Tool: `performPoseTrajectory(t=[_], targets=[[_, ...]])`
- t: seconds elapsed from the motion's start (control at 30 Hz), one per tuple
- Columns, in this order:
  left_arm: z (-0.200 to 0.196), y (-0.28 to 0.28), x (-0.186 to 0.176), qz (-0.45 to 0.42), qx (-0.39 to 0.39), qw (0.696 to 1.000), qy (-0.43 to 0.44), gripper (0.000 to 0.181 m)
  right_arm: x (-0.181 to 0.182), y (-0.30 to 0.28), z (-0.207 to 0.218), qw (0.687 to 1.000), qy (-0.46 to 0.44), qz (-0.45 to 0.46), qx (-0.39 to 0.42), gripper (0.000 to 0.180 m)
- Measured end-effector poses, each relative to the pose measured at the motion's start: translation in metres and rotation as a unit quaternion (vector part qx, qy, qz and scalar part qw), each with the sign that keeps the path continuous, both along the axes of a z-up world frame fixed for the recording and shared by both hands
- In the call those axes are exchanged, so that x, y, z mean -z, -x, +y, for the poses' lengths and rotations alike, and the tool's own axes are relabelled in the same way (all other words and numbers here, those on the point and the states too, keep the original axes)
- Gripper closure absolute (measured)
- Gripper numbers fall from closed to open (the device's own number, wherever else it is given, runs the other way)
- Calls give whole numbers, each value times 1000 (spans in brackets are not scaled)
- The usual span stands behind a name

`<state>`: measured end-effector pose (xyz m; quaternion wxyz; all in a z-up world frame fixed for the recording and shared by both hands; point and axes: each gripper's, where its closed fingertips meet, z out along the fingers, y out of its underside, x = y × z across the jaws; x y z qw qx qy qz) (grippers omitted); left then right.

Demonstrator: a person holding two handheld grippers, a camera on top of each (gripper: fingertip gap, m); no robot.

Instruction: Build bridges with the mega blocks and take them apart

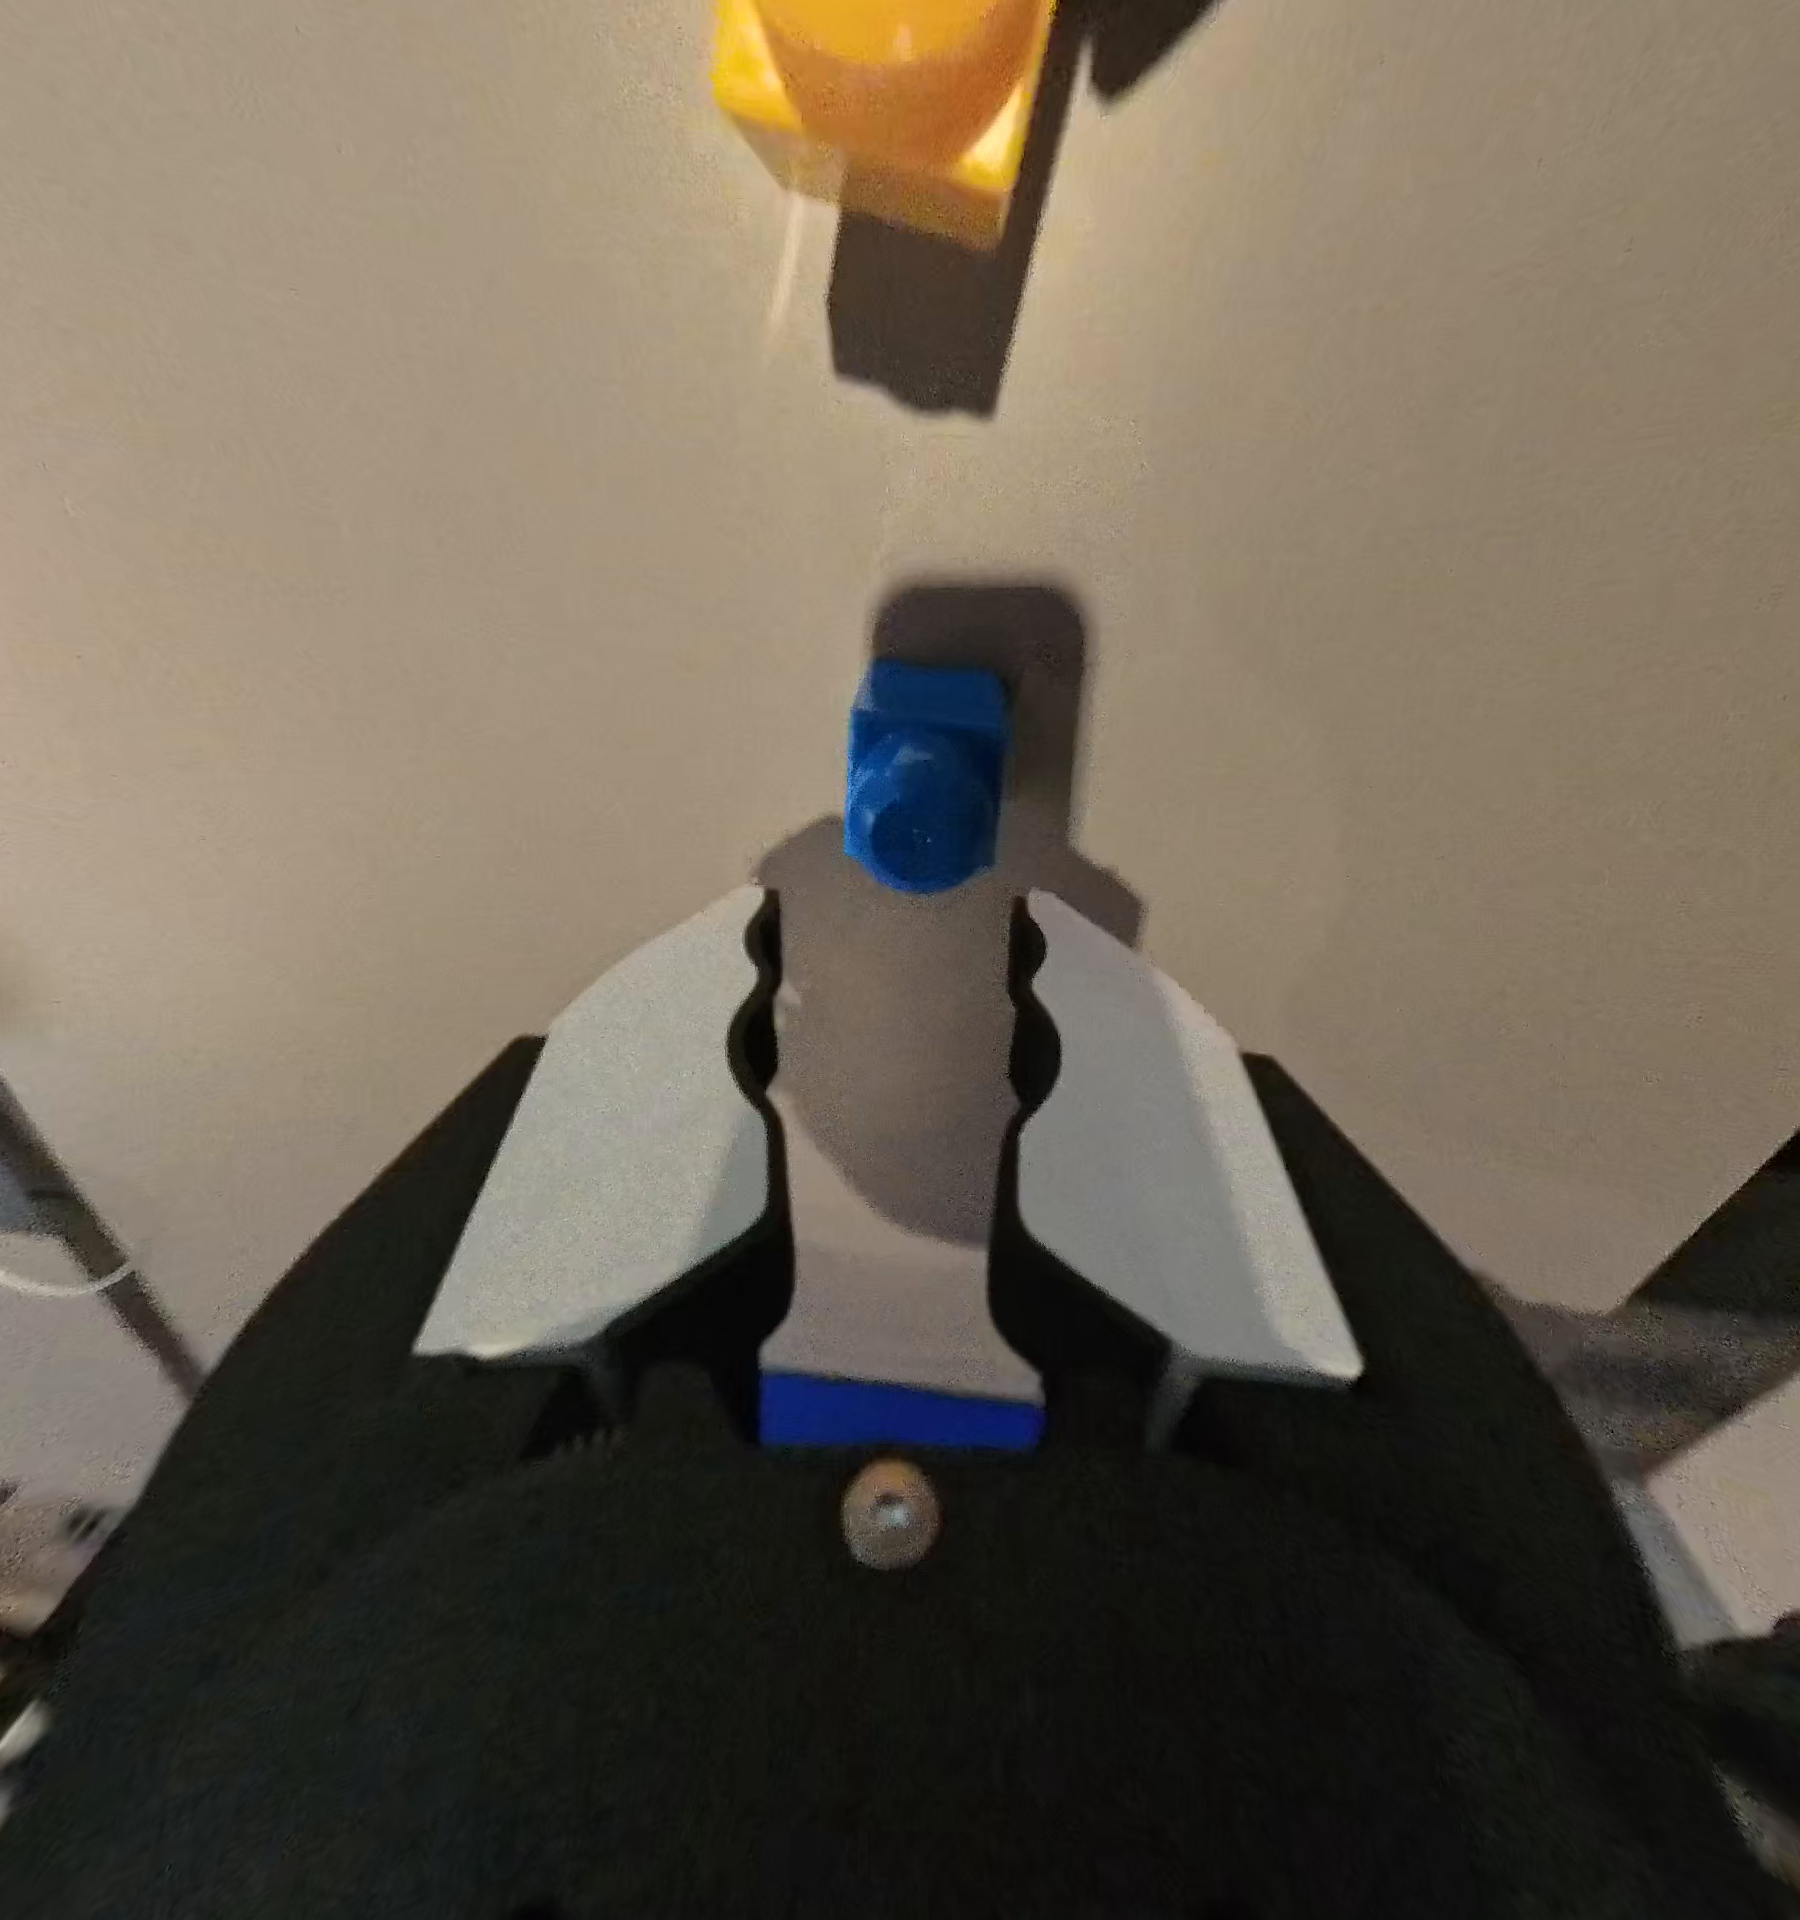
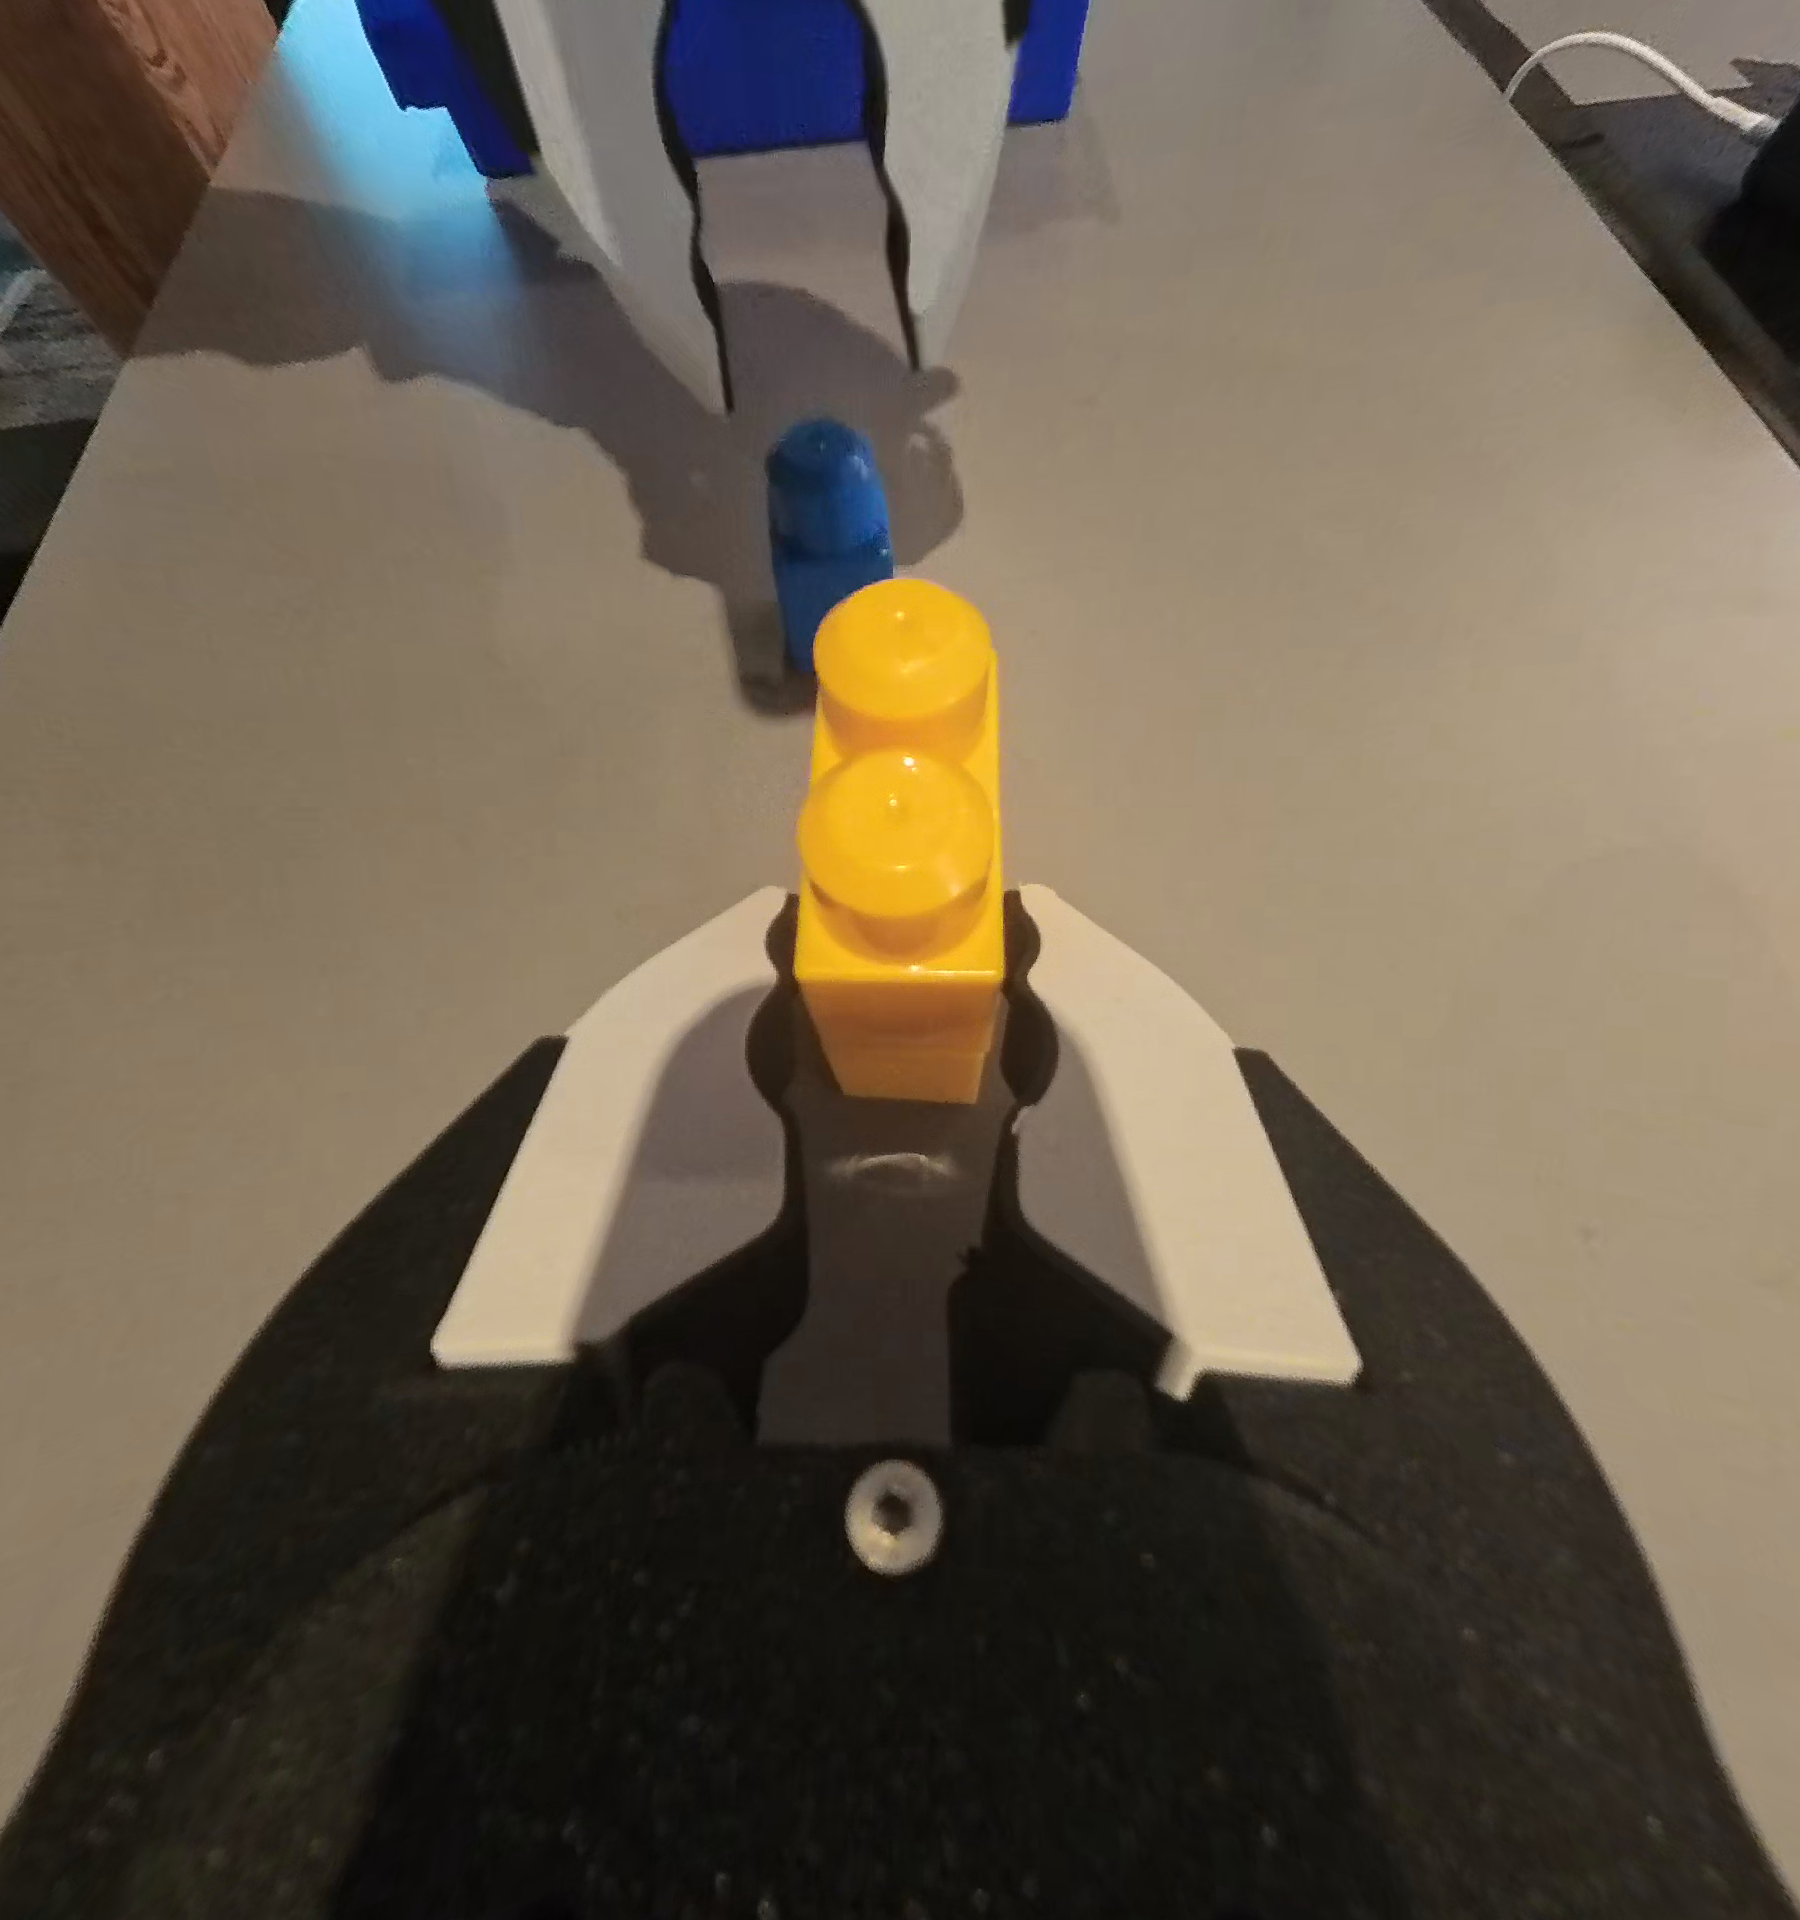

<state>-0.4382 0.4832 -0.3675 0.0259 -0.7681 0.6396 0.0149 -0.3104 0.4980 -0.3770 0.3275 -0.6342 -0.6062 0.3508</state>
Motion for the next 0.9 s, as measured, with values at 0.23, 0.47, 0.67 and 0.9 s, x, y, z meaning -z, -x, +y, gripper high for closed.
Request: performPoseTrajectory(t=[0.23, 0.47, 0.67, 0.9], targets=[[-2, -13, -4, -301, -33, 953, -18, 121, 0, 0, 1, 1000, 7, 7, 1, 143], [1, -10, 25, -345, -50, 937, -25, 114, -1, 0, 1, 1000, 7, 7, 1, 142], [0, -14, 41, -357, -44, 933, -15, 120, 0, 0, 1, 1000, 6, 8, 1, 143], [-3, -21, 53, -361, -43, 931, -2, 142, -1, 1, 2, 1000, 12, 15, 2, 142]])
